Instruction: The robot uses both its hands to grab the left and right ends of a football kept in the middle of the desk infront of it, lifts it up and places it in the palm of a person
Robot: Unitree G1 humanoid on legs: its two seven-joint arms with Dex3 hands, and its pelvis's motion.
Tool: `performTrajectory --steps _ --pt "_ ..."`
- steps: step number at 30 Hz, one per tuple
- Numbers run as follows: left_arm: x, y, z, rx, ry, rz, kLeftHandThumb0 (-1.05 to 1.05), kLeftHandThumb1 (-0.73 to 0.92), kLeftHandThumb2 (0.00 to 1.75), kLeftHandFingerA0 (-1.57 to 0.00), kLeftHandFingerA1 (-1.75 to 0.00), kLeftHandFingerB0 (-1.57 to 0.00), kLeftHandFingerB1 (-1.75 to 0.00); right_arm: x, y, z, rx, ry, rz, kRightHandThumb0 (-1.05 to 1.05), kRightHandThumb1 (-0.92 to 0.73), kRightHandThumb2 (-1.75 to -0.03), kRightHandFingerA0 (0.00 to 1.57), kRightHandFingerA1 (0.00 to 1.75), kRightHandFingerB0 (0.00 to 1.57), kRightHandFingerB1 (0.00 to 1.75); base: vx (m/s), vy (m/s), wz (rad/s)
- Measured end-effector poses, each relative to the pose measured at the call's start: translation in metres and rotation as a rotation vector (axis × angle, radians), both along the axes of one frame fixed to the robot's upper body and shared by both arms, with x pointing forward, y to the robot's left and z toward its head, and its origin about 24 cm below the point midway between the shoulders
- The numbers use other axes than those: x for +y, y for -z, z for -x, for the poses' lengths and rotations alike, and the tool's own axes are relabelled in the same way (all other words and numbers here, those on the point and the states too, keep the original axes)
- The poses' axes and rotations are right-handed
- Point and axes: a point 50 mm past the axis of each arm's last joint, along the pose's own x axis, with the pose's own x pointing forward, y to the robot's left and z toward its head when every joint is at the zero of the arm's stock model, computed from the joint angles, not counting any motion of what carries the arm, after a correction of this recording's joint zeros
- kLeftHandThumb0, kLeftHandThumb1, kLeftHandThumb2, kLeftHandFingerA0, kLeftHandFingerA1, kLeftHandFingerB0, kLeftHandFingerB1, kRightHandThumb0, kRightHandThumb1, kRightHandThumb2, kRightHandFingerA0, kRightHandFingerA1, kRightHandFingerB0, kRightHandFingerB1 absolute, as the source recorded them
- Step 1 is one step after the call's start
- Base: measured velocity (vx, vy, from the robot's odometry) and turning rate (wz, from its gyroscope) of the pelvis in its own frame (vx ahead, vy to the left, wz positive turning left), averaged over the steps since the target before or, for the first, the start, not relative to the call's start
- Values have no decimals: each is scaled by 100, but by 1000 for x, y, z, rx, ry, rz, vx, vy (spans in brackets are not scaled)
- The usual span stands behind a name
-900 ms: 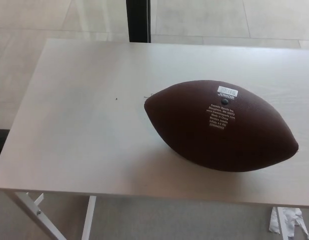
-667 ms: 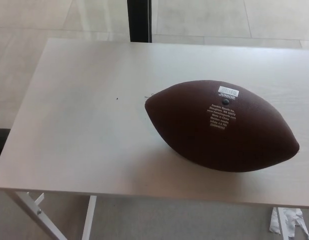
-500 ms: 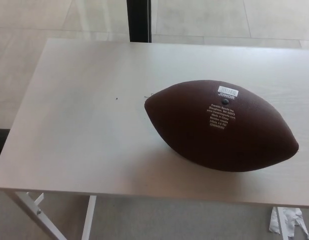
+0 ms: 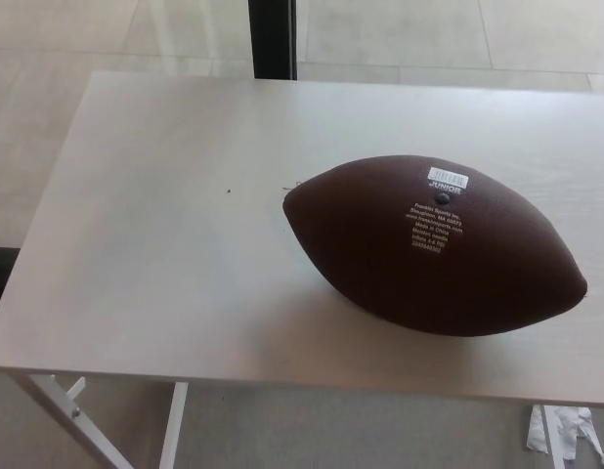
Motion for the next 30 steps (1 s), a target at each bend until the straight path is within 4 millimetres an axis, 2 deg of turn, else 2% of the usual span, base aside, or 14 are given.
performTrajectory --steps 2,3,6,7,8,10,11,13,20,21,23,24,28,30 --pt "-9 -18 -13 -54 20 -24 -69 92 71 -40 -57 -25 -43 10 -4 -10 -26 -39 5 -83 -75 -64 48 38 19 27 0 0 0" --pt "-15 -29 -22 -87 37 -39 -74 92 71 -66 -68 -34 -46 18 -6 -18 -46 -67 4 -84 -64 -96 42 52 10 39 0 0 0" --pt "-32 -49 -38 -146 78 -67 -75 92 71 -45 -58 -22 -40 37 -7 -34 -79 -130 -5 -80 -61 -94 33 49 12 40 0 0 0" --pt "-39 -53 -43 -159 95 -75 -78 76 107 -37 -60 -17 -49 45 -7 -40 -90 -153 -11 -78 -62 -94 32 49 12 40 0 0 0" --pt "-49 -57 -49 -172 120 -83 -81 92 71 -44 -52 -25 -37 55 -5 -47 -103 -183 -23 -78 -62 -94 31 48 18 41 0 0 0" --pt "-72 -63 -60 -187 180 -101 -81 92 71 -44 -52 -25 -37 78 -2 -62 -117 -250 -50 -78 -62 -94 31 48 18 41 0 0 0" --pt "-85 -65 -65 -189 214 -108 -80 92 69 -43 -53 -30 -39 90 1 -69 -123 -286 -68 -80 -74 -63 44 36 25 29 0 0 0" --pt "-106 -66 -71 -191 266 -115 -80 92 70 -43 -53 -31 -39 109 4 -80 -129 -342 -97 -78 -62 -96 32 50 15 40 0 0 0" --pt "-183 -34 -79 -91 451 -81 -76 92 70 -47 -55 -33 -42 173 17 -114 -82 -527 -178 -76 -64 -92 29 47 23 41 0 0 0" --pt "-188 -28 -78 -73 460 -73 -75 92 70 -46 -57 -35 -43 178 18 -116 -73 -537 -180 -74 -80 -65 37 38 30 30 0 0 0" --pt "-195 -18 -76 -45 470 -64 -75 92 70 -46 -57 -35 -43 184 19 -120 -52 -553 -178 -74 -80 -65 37 38 30 30 0 0 0" --pt "-198 -13 -74 -28 476 -58 -78 92 71 -47 -56 -36 -43 187 20 -121 -41 -561 -177 -74 -67 -99 36 52 18 42 0 0 0" --pt "-207 8 -68 40 491 -45 -78 92 74 -49 -60 -37 -46 197 30 -123 -2 -582 -193 -76 -67 -96 30 49 19 41 0 0 0" --pt "-208 12 -66 54 492 -50 -76 73 110 -45 -65 -35 -56 198 34 -122 12 -582 -198 -75 -81 -65 41 39 28 30 0 0 0"
